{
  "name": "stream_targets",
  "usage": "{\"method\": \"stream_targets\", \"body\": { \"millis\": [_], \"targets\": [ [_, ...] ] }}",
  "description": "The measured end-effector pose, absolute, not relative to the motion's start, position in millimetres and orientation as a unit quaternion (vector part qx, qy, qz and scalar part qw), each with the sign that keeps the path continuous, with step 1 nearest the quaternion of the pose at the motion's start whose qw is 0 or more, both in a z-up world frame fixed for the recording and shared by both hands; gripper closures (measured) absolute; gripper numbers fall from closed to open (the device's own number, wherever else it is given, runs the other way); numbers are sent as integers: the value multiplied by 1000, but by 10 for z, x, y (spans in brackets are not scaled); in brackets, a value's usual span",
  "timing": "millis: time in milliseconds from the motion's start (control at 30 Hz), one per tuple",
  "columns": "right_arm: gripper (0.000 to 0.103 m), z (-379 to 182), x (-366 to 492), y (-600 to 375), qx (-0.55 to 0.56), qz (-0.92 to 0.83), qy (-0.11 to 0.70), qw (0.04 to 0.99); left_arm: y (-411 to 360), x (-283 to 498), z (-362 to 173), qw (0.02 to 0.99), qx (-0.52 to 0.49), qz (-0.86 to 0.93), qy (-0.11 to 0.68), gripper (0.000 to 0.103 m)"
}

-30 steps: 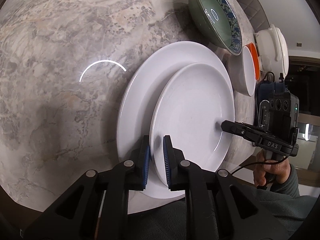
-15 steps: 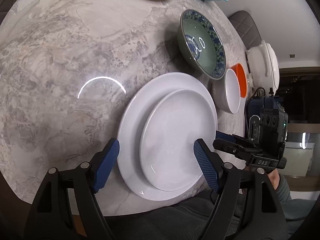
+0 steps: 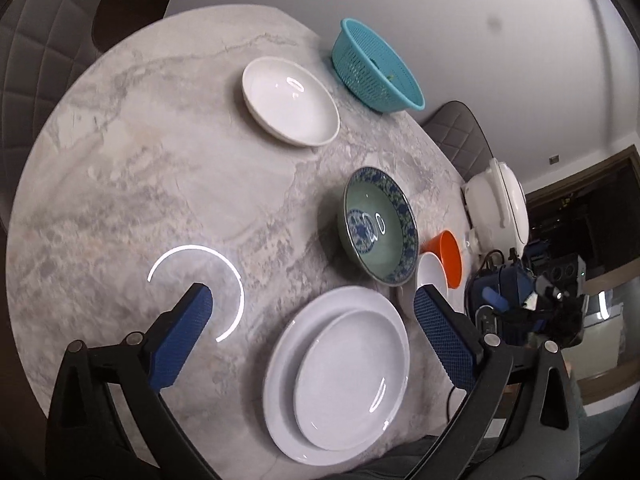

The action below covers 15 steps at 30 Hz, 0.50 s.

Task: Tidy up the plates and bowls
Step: 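Move both grippers to the small white plate beside the teal colander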

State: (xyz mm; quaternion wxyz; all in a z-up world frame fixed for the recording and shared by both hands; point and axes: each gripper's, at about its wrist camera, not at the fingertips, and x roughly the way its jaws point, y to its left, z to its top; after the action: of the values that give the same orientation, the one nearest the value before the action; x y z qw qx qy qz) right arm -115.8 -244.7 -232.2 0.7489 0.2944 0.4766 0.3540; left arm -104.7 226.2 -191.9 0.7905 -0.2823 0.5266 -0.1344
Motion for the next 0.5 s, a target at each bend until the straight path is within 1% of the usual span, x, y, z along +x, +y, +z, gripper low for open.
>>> {"method": "stream_targets", "body": {
  "millis": [233,300,367,500],
  "targets": [
    [4,-1748,-463,-2502,290,372,425,773,2628,-407,-1735,818,-276,-105,494,1],
    [0,-1631,-258,-2453,294,385,414,771,2719,-229,-1708,825,-268,-101,488,1],
    [0,-1563,-9,-2328,290,396,408,770,2768,-45,-1713,827,-256,-97,491,1],
    [0,-1586,506,-1926,267,412,426,760,2799,367,-1847,818,-244,-97,512,1]
  ]
}}
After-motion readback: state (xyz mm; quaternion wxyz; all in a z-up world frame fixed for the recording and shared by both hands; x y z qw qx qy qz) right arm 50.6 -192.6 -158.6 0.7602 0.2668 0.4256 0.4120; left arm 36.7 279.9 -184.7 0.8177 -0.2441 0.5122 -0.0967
